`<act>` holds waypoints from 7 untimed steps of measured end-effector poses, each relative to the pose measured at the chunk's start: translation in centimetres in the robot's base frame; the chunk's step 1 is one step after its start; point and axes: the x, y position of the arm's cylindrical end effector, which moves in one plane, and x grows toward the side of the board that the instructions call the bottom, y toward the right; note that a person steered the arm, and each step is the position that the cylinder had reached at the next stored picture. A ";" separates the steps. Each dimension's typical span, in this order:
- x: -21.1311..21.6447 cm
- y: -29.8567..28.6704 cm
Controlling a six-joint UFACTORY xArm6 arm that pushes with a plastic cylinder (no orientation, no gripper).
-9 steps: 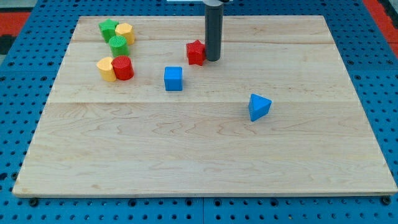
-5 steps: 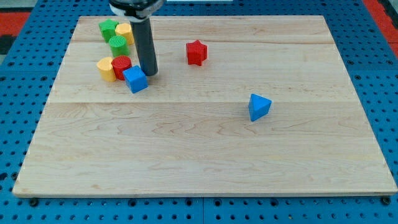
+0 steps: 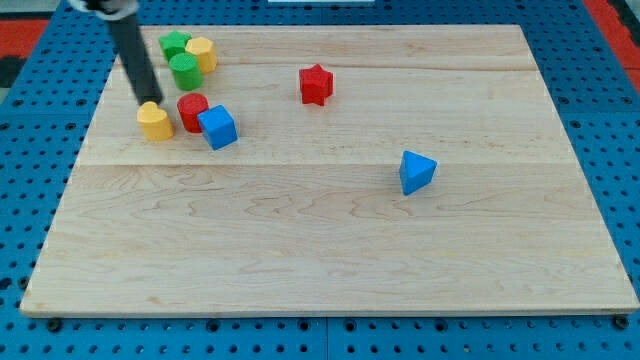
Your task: Push the green circle to the top of the red star
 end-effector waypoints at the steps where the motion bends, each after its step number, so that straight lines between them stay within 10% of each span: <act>1: -4.1 -0.7; 7: -4.4 11.0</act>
